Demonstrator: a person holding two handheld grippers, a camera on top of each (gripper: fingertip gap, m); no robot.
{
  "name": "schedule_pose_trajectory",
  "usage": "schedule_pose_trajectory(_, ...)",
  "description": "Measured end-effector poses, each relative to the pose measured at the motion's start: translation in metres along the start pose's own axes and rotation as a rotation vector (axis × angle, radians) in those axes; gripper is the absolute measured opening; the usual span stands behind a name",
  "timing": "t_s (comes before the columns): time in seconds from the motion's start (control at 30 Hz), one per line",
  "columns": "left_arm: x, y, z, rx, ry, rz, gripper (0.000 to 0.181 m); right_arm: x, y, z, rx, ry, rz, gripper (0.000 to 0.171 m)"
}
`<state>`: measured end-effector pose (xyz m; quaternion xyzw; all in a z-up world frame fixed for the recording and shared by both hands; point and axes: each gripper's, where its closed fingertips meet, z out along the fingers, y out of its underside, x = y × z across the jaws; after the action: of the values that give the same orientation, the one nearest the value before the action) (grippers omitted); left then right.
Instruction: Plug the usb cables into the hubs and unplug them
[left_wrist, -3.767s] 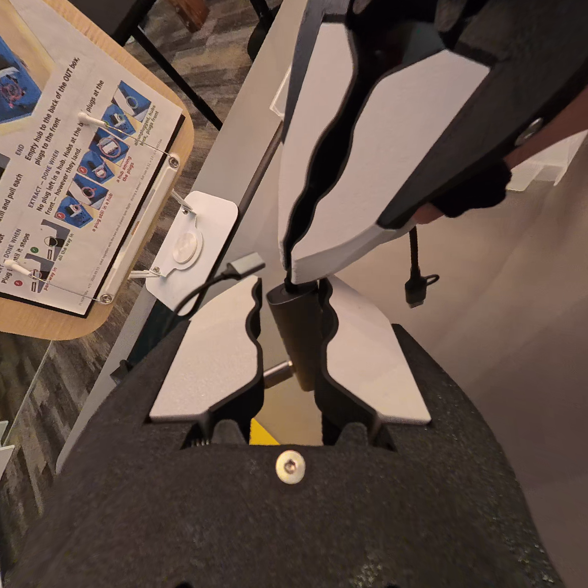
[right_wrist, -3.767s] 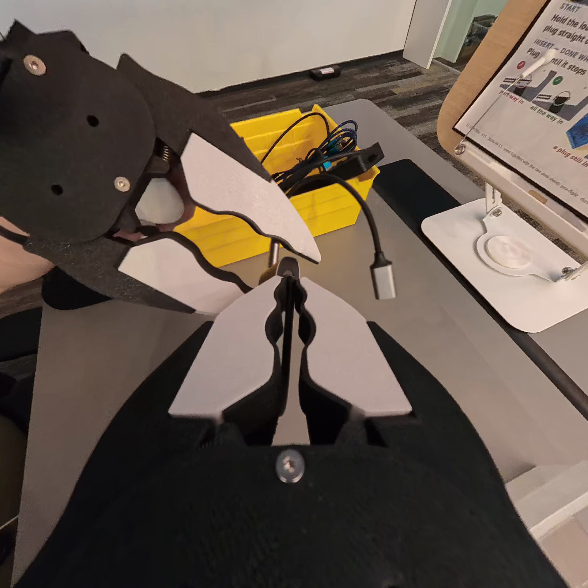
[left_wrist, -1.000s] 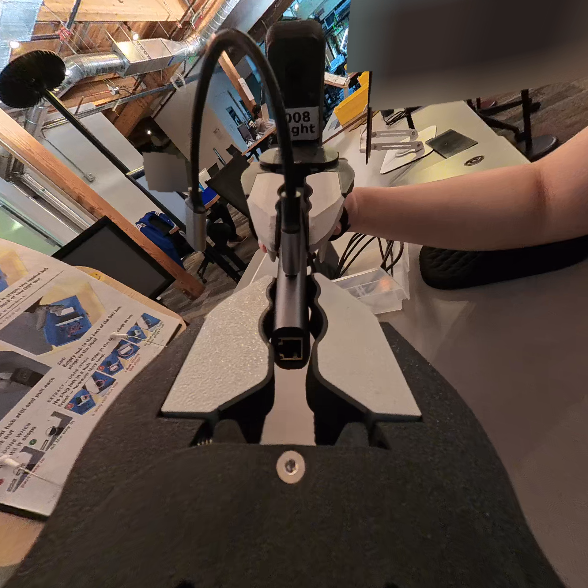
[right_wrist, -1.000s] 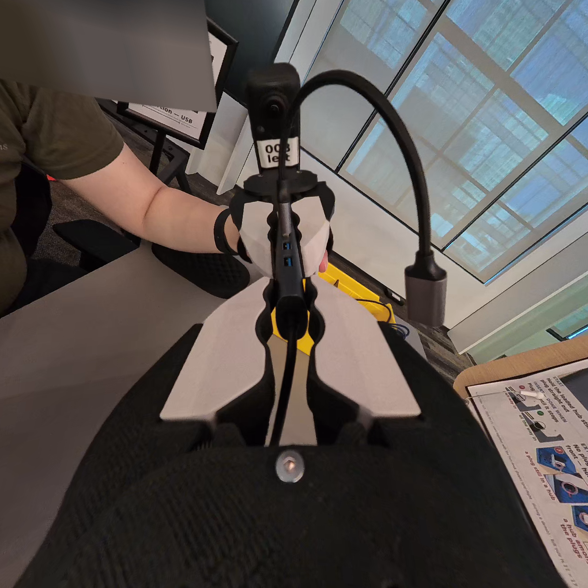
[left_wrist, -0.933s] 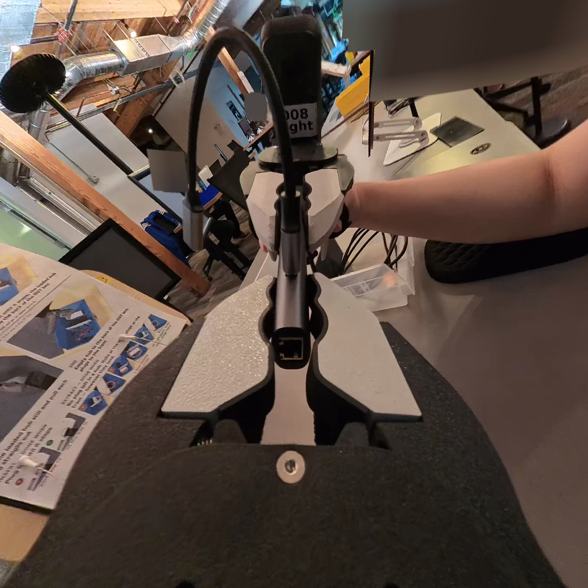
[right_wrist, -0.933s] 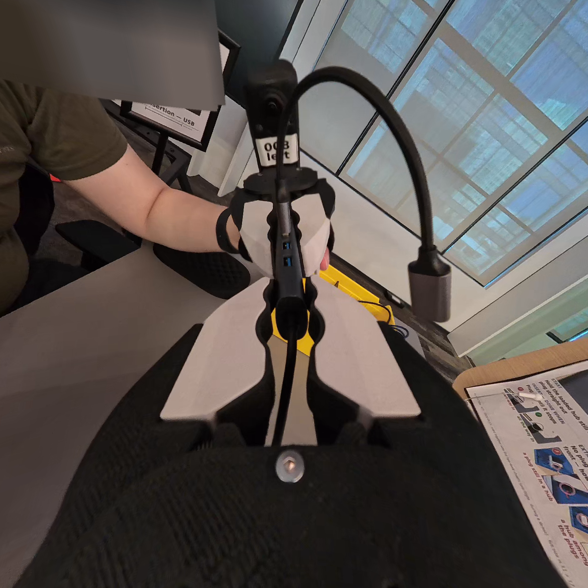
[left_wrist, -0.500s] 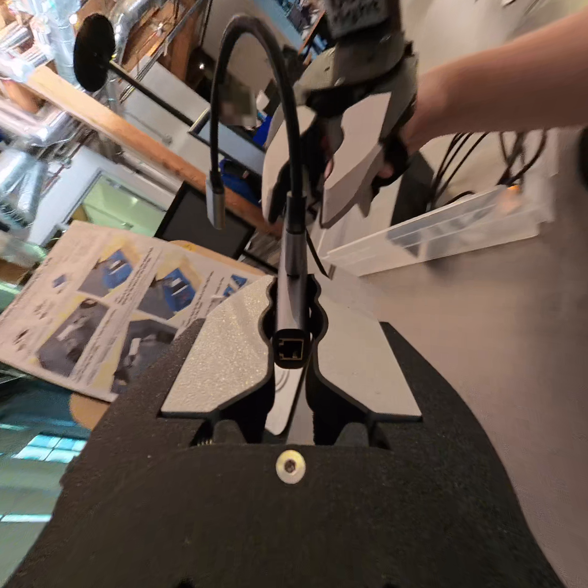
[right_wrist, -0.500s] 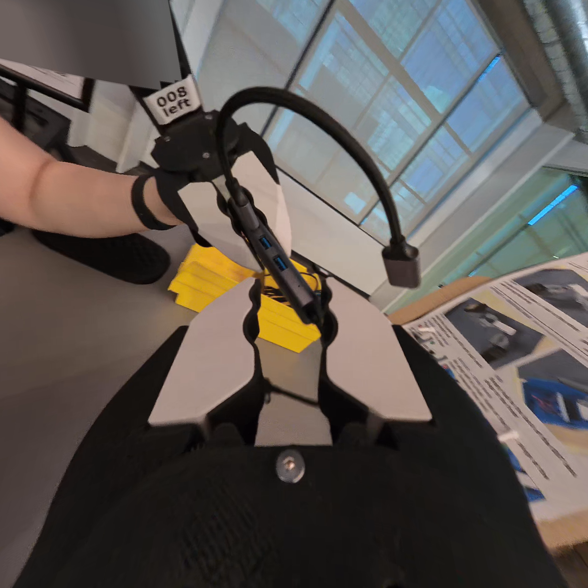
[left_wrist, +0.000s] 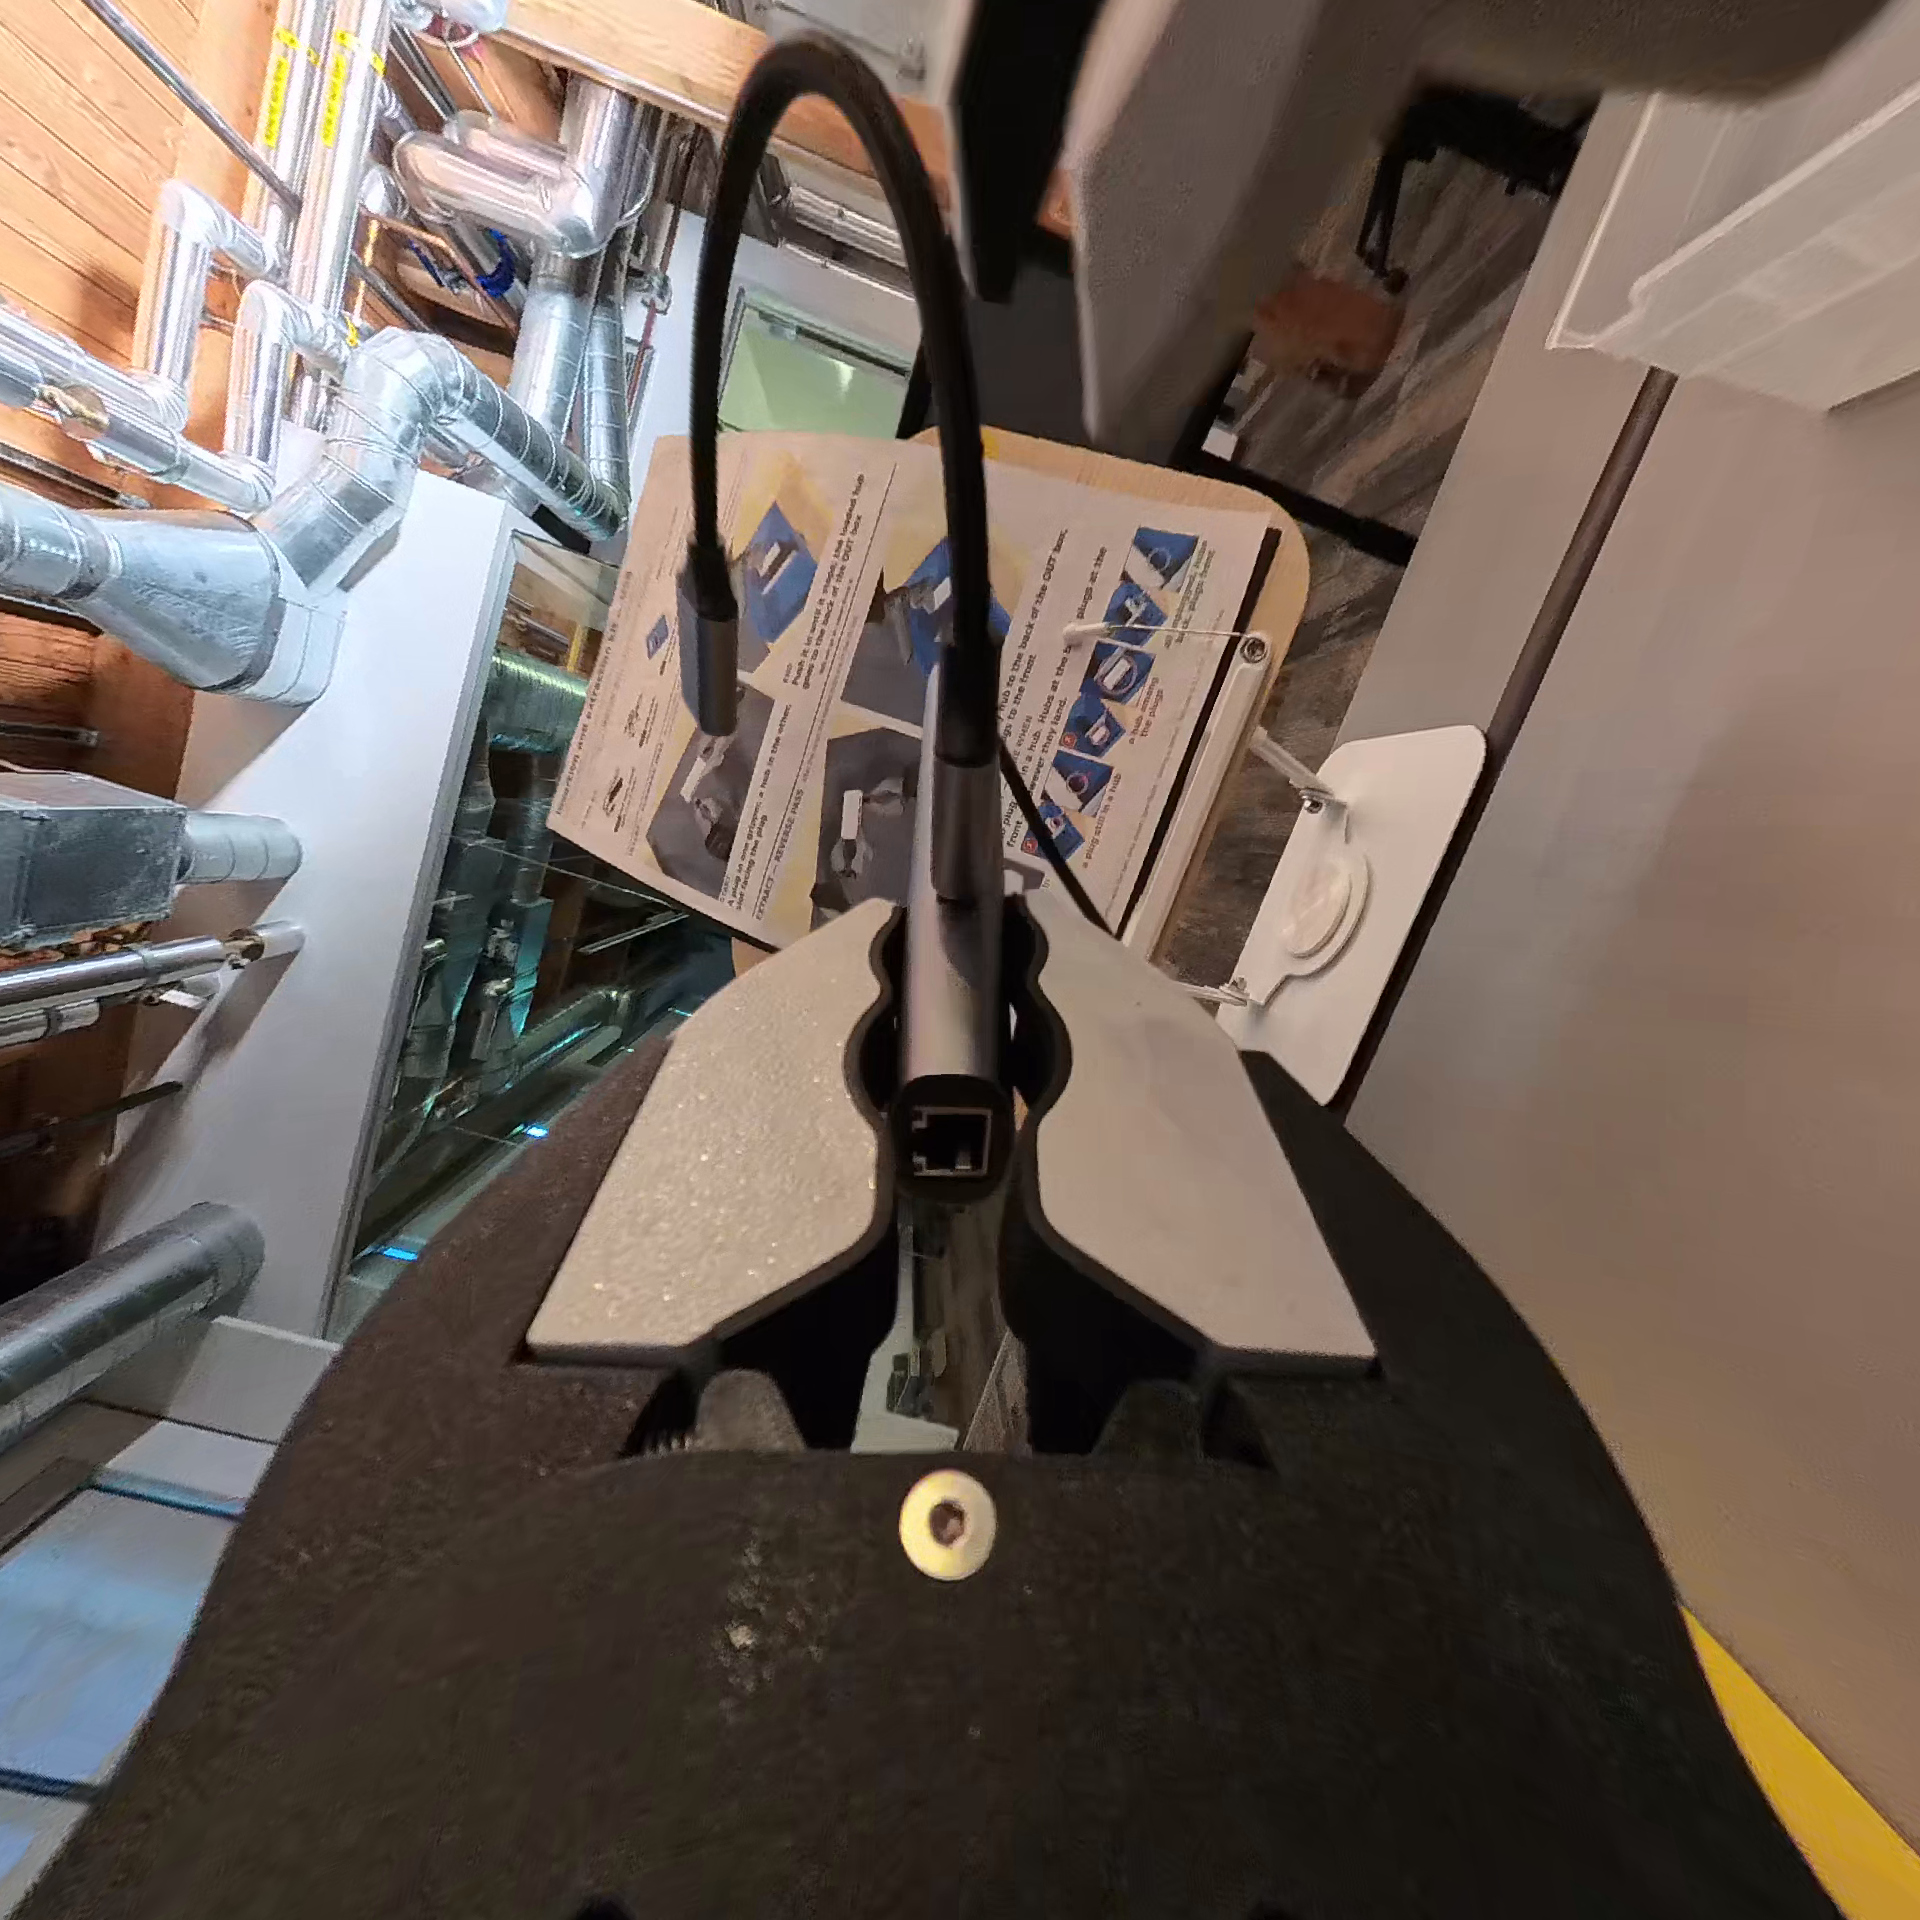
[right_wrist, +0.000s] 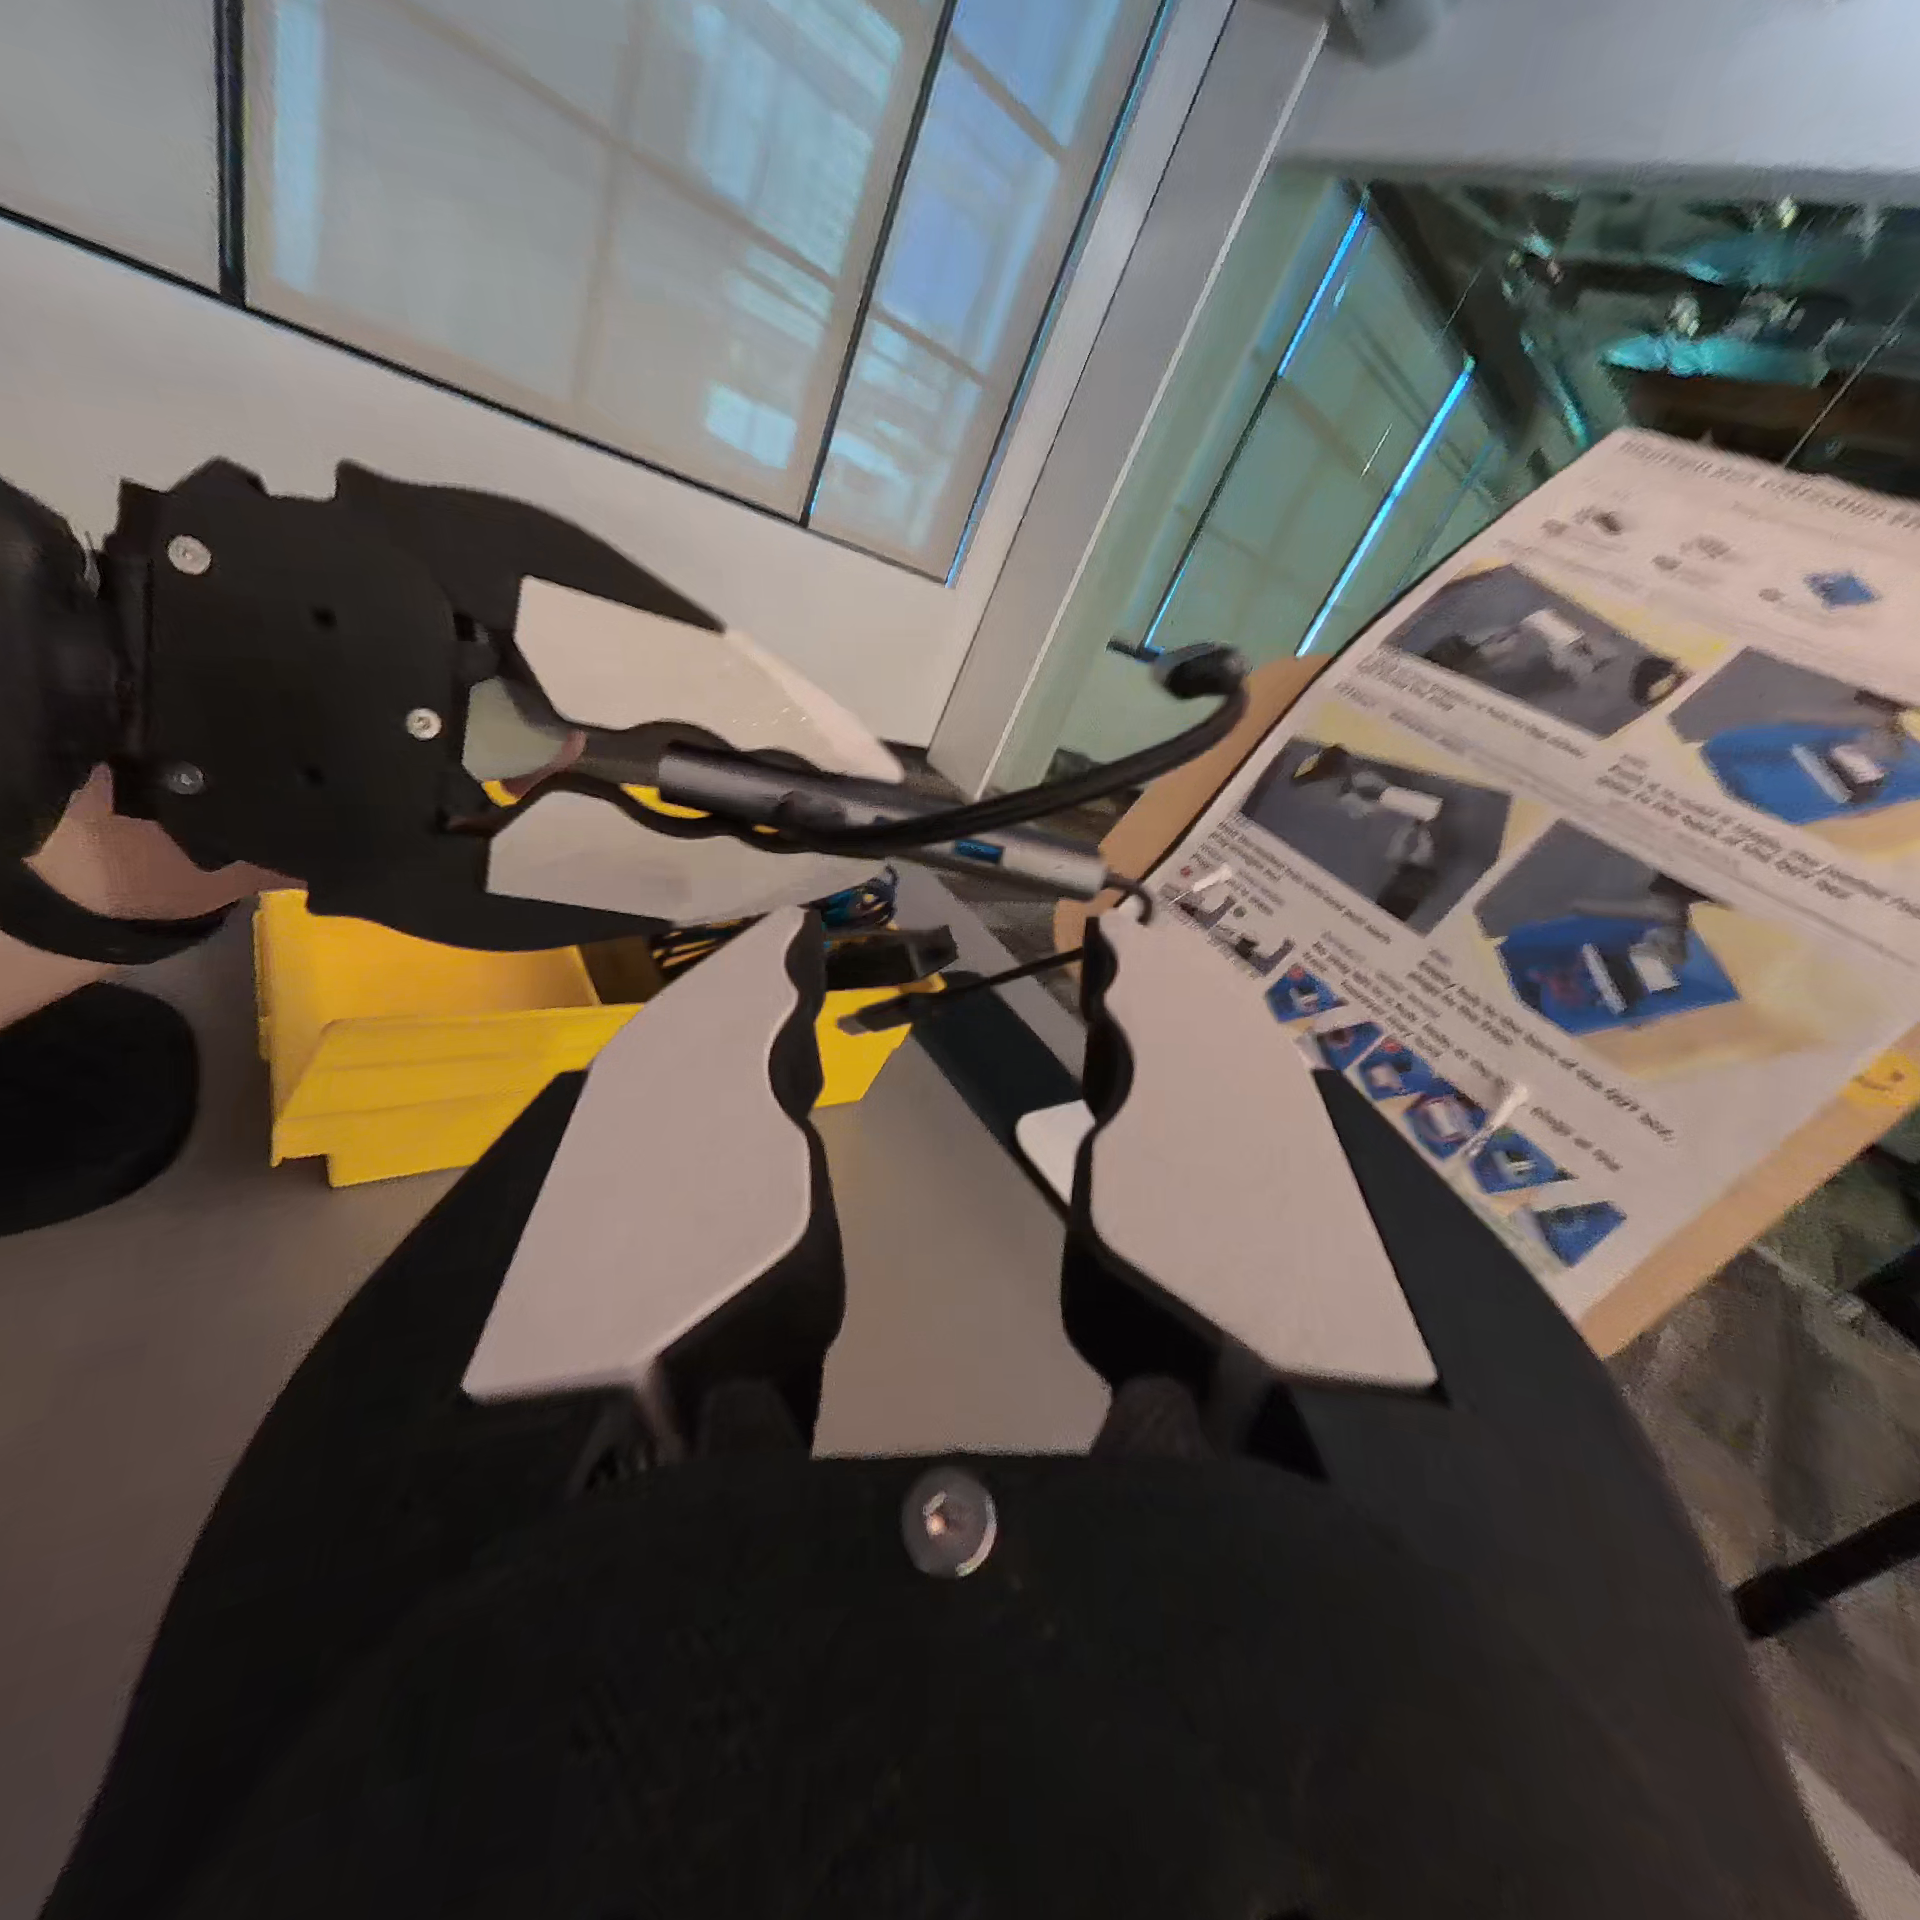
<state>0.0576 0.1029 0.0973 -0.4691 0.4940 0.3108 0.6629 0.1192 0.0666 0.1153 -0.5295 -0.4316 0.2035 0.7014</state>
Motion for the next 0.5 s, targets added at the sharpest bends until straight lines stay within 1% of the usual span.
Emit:
schedule_pose_trajectory(0.13,0.007,0.001,0.004,-0.014,0.007,0.009,0.016,-0.011,0.016,0.013,-0.008,0.022,0.059,0.048)
schedule_pose_trajectory(0.33,0.026,-0.006,0.011,-0.019,0.037,0.057,0.016,-0.02,0.022,0.018,-0.005,0.012,0.093,0.037)
schedule_pose_trajectory(0.43,0.037,-0.013,0.013,-0.004,0.055,0.07,0.016,-0.021,0.03,0.021,-0.028,0.013,0.113,0.035)
schedule_pose_trajectory(0.5,0.041,-0.017,0.014,0.004,0.06,0.074,0.017,-0.021,0.035,0.023,-0.043,0.009,0.117,0.029)
